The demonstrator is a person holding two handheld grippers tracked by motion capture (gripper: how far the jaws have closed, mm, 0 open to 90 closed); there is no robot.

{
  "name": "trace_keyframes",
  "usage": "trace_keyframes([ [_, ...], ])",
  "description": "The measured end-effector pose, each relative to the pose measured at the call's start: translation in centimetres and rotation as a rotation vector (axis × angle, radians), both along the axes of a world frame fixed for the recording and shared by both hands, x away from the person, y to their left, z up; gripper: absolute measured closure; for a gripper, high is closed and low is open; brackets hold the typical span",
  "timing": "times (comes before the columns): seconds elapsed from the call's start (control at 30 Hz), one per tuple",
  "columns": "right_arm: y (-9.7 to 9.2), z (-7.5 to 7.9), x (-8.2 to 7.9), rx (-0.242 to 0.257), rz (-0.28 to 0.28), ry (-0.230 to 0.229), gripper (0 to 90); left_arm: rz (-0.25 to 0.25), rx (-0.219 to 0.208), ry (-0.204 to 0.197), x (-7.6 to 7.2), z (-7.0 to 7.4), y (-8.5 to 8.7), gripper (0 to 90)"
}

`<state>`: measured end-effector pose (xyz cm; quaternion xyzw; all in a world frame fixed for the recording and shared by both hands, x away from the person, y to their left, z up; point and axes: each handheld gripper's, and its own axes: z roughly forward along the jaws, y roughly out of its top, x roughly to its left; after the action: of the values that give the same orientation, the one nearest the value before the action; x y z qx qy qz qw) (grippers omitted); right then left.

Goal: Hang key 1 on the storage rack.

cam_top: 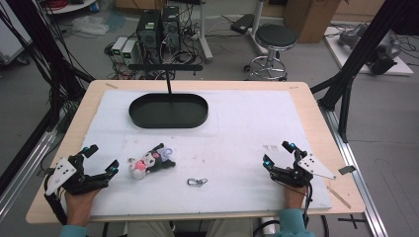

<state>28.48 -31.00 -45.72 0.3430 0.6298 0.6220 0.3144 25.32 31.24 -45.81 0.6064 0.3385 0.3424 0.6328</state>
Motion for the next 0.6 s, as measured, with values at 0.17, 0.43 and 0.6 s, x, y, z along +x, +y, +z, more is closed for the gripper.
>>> trace_keyframes([
  [0.17,0.04,0.00,-0.03,0.002,0.001,0.001,10.7,-0.002,-0.008,0.005,0.06,0.02,0.12,7.1],
  [0.43,0.03,0.01,0.02,0.000,0.004,0.008,10.7,-0.004,-0.037,0.015,0.16,0.04,0.33,6.8],
  [0.6,0.09,0.03,0.03,-0.002,0.001,0.009,10.7,-0.004,-0.038,0.021,0.22,0.09,0.49,6.5],
])
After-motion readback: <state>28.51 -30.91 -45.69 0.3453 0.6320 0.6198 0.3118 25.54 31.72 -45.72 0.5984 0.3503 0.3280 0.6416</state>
